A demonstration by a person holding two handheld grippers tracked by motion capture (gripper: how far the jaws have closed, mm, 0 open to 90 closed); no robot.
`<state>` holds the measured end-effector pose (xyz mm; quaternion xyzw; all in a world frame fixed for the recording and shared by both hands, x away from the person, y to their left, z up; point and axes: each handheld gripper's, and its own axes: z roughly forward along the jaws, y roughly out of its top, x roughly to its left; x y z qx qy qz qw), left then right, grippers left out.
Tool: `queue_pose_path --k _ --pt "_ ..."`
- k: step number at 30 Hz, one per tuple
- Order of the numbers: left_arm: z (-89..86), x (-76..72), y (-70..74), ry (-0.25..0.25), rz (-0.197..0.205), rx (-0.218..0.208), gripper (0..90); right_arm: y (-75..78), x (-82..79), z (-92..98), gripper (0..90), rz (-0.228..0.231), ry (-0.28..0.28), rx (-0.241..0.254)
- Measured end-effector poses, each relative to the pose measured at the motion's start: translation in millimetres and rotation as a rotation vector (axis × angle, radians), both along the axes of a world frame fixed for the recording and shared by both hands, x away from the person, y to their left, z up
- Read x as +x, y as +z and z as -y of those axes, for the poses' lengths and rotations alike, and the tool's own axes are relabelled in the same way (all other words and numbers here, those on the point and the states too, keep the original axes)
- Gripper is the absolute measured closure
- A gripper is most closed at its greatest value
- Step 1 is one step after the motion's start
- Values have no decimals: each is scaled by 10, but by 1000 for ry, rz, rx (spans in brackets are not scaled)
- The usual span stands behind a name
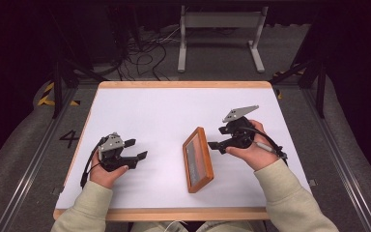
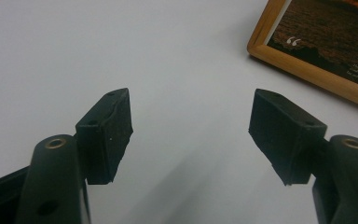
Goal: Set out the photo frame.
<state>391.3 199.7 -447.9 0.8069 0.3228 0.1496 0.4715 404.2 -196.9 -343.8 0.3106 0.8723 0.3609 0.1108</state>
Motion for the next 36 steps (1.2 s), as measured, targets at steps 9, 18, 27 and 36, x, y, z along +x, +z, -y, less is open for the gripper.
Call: queue_pose_path --k 9,18,27,36 --pt "4 -2 0 2 -2 0 301 123 -164 -163 206 -34 28 1" --pt "1 -3 0 -1 -1 1 299 75 -212 -320 144 -65 28 -20" --pt "-1 -1 0 -1 0 -1 299 -84 -147 -418 147 -105 22 -25" --pt "0 -2 -2 1 -1 0 299 -191 -135 -491 233 -163 20 -35"
